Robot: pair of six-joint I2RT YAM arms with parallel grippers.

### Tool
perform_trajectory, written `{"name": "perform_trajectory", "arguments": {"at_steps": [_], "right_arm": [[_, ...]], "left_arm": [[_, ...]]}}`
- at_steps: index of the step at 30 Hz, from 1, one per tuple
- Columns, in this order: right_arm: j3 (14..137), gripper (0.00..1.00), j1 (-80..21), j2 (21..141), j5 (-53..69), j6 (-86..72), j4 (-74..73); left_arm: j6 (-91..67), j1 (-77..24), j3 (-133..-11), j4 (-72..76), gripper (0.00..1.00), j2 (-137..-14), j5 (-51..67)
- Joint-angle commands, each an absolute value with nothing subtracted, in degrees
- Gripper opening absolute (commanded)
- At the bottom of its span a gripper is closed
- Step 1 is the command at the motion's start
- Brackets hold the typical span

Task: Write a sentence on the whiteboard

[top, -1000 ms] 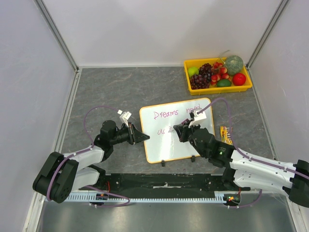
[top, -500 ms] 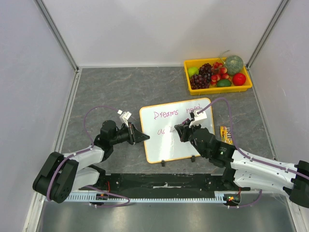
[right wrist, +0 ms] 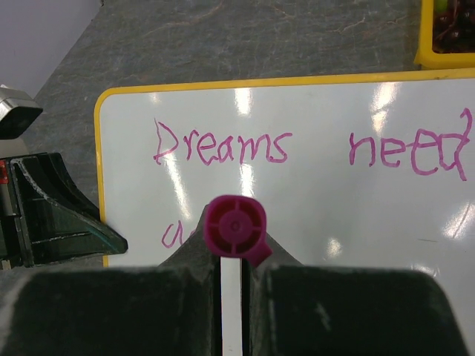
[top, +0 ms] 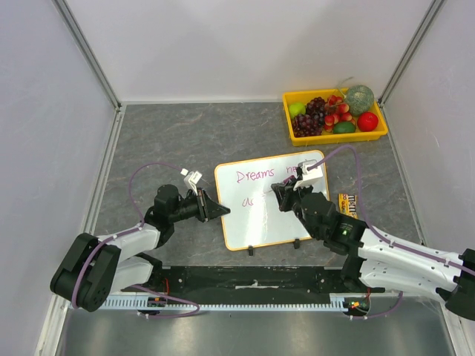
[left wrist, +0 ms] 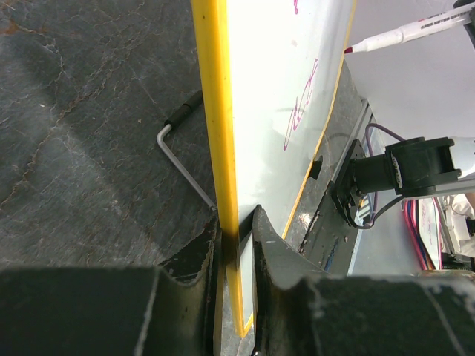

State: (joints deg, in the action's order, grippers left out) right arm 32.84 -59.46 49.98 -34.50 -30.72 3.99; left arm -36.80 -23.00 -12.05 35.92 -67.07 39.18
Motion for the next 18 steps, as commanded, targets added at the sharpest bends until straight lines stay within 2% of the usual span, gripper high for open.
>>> {"name": "perform_trajectory", "arguments": {"at_steps": [1, 18], "right_arm": [[35.60, 0.00, -59.24, 49.92, -37.00, -29.27, 4.48], [32.26, 0.00, -59.15, 51.86, -38.23, -30.41, 5.18]], "left_arm": [[-31.20, -23.20, -12.13, 32.96, 0.02, -67.59, 34.80], [-31.11, -23.20, -12.13, 32.87, 0.02, -67.59, 34.80]]}}
